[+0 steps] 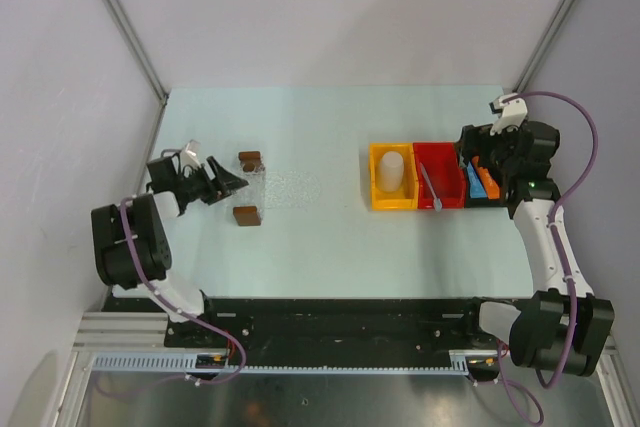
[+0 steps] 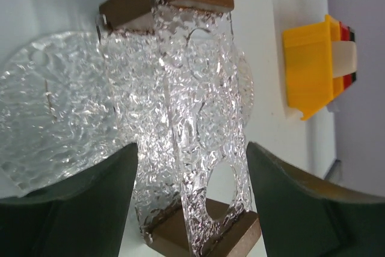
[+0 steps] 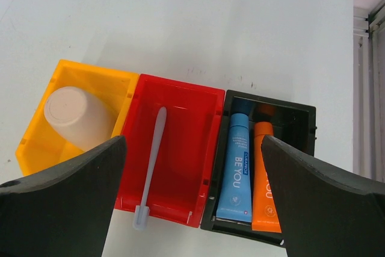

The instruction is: Prepare toiletry sets of a toothbrush and toothpaste on the tray

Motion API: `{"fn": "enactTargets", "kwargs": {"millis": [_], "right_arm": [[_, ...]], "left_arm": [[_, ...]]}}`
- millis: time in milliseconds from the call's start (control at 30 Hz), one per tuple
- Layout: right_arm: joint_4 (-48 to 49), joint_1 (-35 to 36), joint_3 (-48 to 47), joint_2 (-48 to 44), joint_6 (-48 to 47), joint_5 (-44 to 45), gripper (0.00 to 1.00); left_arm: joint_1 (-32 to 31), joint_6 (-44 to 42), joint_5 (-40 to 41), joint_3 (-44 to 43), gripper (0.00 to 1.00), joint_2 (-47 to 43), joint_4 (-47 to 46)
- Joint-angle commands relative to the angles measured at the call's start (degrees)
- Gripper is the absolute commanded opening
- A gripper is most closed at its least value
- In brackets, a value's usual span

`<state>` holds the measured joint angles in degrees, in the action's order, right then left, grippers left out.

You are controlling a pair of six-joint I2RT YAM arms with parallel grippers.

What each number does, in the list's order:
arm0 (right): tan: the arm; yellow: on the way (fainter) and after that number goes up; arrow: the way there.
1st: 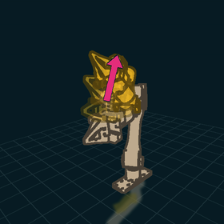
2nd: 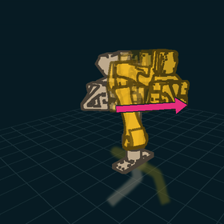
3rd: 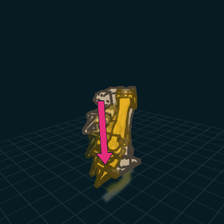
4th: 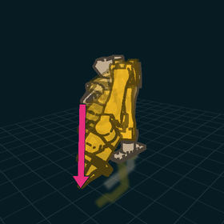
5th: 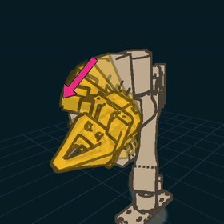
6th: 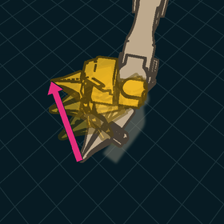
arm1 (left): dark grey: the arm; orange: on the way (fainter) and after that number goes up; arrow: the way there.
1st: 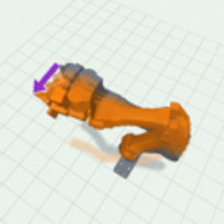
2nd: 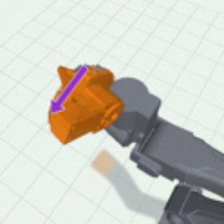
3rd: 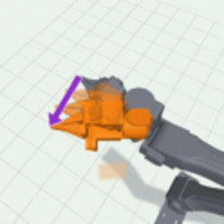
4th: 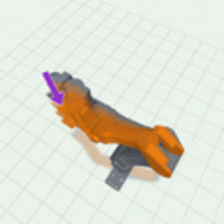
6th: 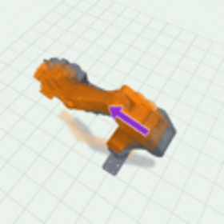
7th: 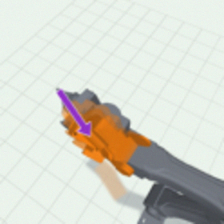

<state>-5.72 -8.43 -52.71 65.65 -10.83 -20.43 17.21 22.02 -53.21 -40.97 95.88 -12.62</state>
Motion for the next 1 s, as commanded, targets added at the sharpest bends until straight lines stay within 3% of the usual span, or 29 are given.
{"fn": "enactTargets", "kwargs": {"millis": [0, 333, 533, 633, 967], "right_arm": [[0.97, 0.25, -0.03, 0.27, -0.77, -0.32, 0.99], [0.79, 0.43, -0.03, 0.88, -1.21, 0.03, 1.0], [0.79, 0.6, -0.03, 0.97, -1.56, 0.39, 1.0], [0.71, 0.6, -0.03, 1.24, -1.65, 0.21, 1.0], [0.62, 0.69, -0.03, 1.59, -1.91, 0.12, 1.0]], "left_arm": [[0.54, -11.9, 3.82, -2.01, 0.78, -6.57, 10.77], [0.45, -27.89, 11.37, -3.68, 0.81, -14.22, 28.43], [0.45, -30.37, 10.85, -4.82, 0.82, -16.95, 32.31], [0.1, -29.93, 11.81, -6.49, 0.89, -17.56, 33.1], [-12.45, -29.58, 31.66, -15.44, 1.0, -18.45, 36.43]]}}
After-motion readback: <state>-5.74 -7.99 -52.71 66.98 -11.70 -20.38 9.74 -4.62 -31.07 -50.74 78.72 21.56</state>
